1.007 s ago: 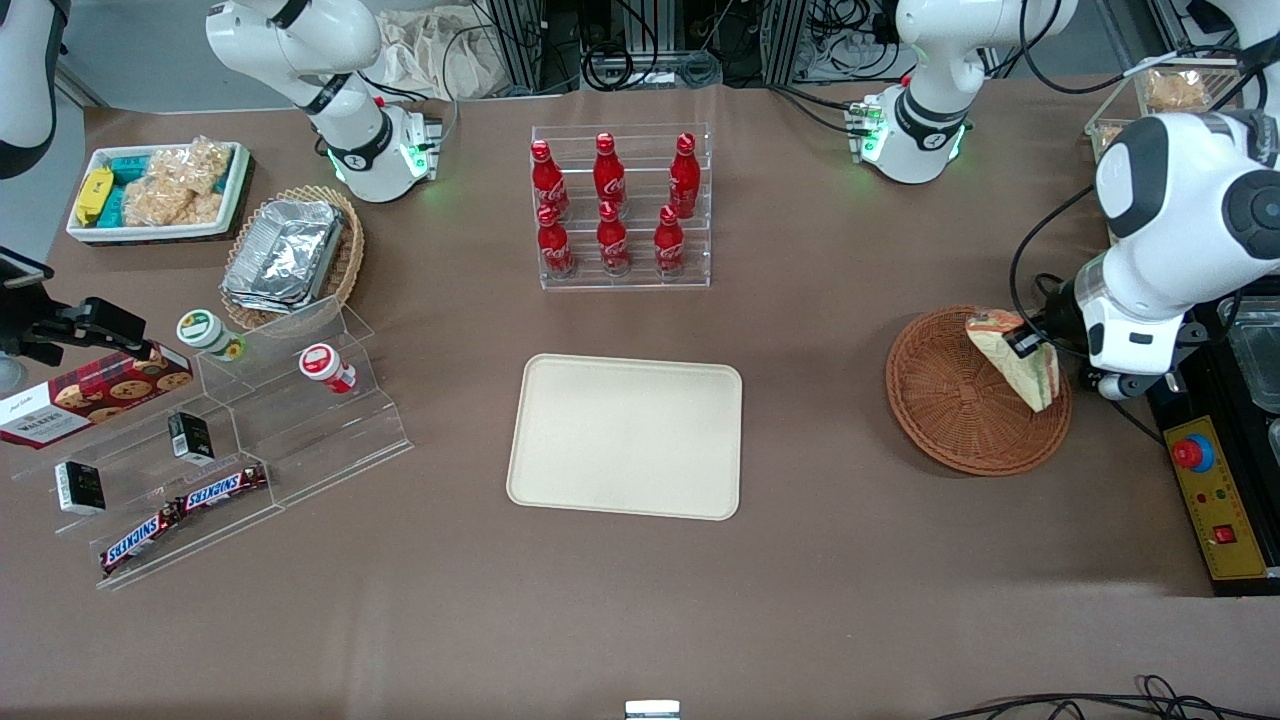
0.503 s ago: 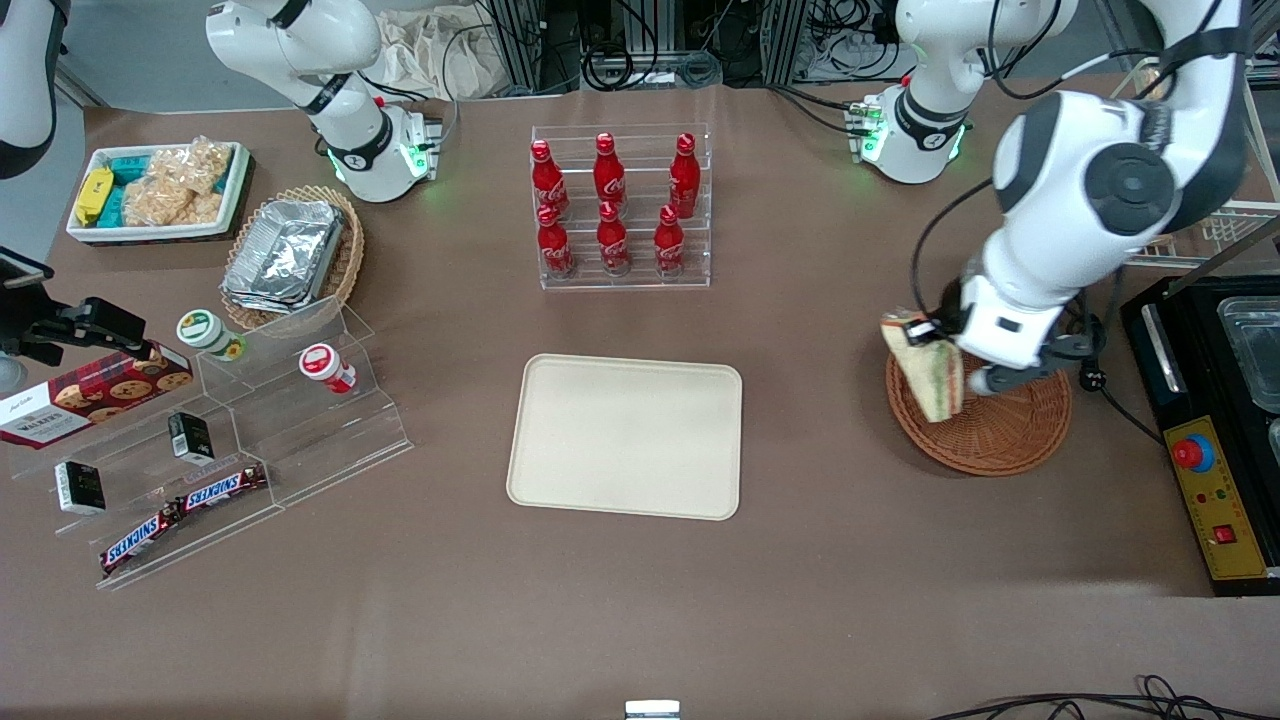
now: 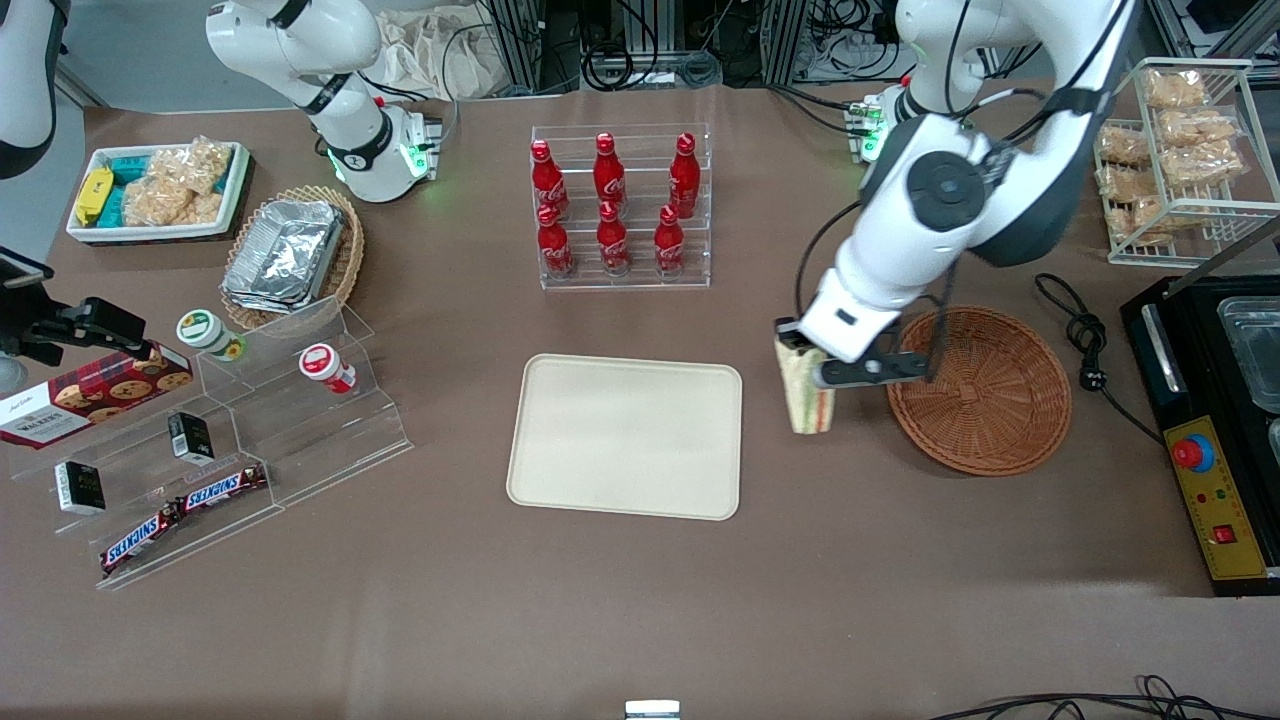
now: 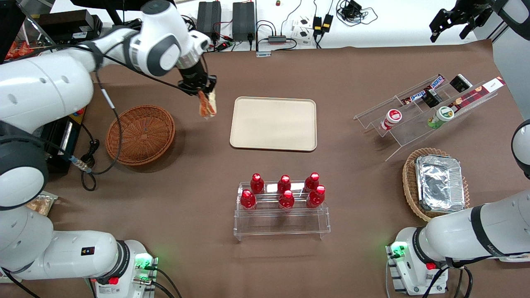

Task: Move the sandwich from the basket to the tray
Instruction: 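Carry the held sandwich from the basket over the cream tray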

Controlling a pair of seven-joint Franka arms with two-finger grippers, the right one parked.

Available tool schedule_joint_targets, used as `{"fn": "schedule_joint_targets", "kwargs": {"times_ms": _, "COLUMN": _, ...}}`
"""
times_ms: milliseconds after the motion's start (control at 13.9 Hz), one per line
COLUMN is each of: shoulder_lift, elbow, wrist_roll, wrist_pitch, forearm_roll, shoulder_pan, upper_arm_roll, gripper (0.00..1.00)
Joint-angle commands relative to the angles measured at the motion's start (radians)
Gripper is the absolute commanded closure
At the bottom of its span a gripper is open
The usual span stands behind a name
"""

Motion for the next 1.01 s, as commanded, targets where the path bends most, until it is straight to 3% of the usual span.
{"fn": "schedule_joint_targets", "kwargs": {"times_ms": 0, "shoulder_lift": 0.114, "elbow": 0.087, "wrist_roll": -0.001, "wrist_pitch": 0.009, "forearm_roll": 0.074, "shoulder_pan": -0.060, "upper_arm_roll": -0.014, "gripper": 1.00}}
{"fn": "schedule_joint_targets", "kwargs": {"times_ms": 216, "shoulder_lift": 0.194, "elbow": 0.112, "wrist_roll": -0.050, "wrist_pitch": 0.064, "forearm_roll": 0.140, "shoulder_pan": -0.099, "upper_arm_roll": -0.014, "gripper": 1.00}}
{"fn": "schedule_joint_targets", "kwargs": {"times_ms": 647, "shoulder_lift": 0.406, "elbow": 0.214, "wrist_roll": -0.239, "wrist_pitch": 0.122, "forearm_roll": 0.402, "shoulder_pan": -0.128, "upper_arm_roll": -0.015, "gripper": 1.00}}
{"fn": "schedule_joint_targets", "kwargs": {"times_ms": 935, "shoulder_lift": 0.460, "elbow": 0.213, "wrist_roll": -0.250, "wrist_pitch": 0.195, "forearm_roll": 0.433, "shoulder_pan": -0.169, "upper_arm_roll": -0.011, "gripper": 1.00}}
